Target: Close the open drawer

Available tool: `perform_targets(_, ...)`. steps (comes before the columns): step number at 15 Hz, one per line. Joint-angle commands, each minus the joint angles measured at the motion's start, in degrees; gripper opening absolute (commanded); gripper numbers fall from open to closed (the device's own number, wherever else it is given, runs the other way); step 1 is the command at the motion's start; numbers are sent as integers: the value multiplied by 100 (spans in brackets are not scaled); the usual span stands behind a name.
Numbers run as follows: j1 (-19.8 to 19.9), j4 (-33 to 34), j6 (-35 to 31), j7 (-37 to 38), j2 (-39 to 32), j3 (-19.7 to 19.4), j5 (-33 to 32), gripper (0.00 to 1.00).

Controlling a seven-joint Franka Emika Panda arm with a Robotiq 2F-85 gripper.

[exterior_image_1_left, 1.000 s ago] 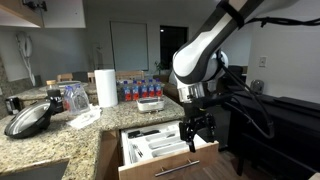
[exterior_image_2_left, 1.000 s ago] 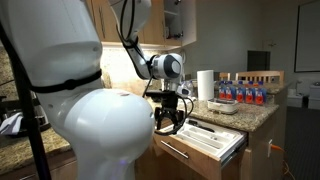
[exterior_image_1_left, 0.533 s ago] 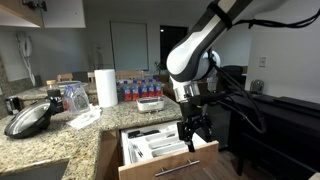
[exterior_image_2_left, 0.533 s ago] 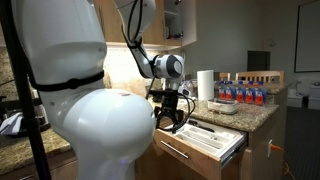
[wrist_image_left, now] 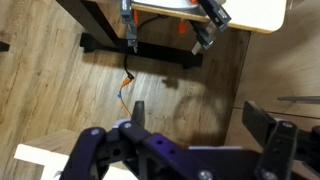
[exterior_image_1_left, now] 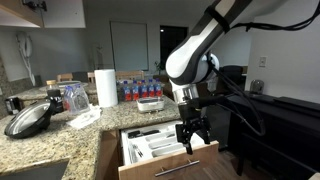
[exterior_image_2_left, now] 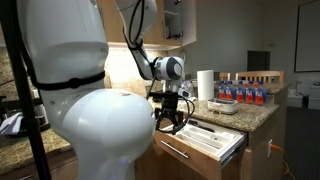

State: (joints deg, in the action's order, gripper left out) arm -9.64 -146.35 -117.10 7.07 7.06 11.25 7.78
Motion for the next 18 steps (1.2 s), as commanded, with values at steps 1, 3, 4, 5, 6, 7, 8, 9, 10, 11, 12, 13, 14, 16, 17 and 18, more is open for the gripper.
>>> perform_targets(1,-121,-38,-874,268,-368,71,203,100)
perform_targets(3,-177,-42,-1310,332,-582,110,200,100)
perform_targets(4,-203,-65,-1558,402,-678,118,221,100)
perform_targets(5,-214,-72,-1714,422,-801,115,272,100)
perform_targets(6,-221,-61,-1800,398,-949,104,341,100)
perform_targets(7,-225,-58,-1856,372,-1086,102,413,100)
perform_targets(8,-226,-61,-1905,387,-1186,104,455,100)
perform_targets(9,-229,-56,-1942,407,-1278,110,521,100)
perform_targets(10,-225,-41,-1986,387,-1359,113,600,100)
perform_targets(11,-222,-3,-2005,357,-1458,120,675,100)
perform_targets(12,-222,32,-2022,334,-1549,128,722,100)
perform_targets(13,-216,50,-2078,190,-1633,156,833,100)
perform_targets(14,-222,46,-2194,239,-1685,159,854,100)
perform_targets(16,-196,45,-2497,229,-1791,162,943,100)
perform_targets(17,-184,56,-2631,245,-1846,138,910,100)
perform_targets(18,-181,59,-2751,252,-1887,129,882,100)
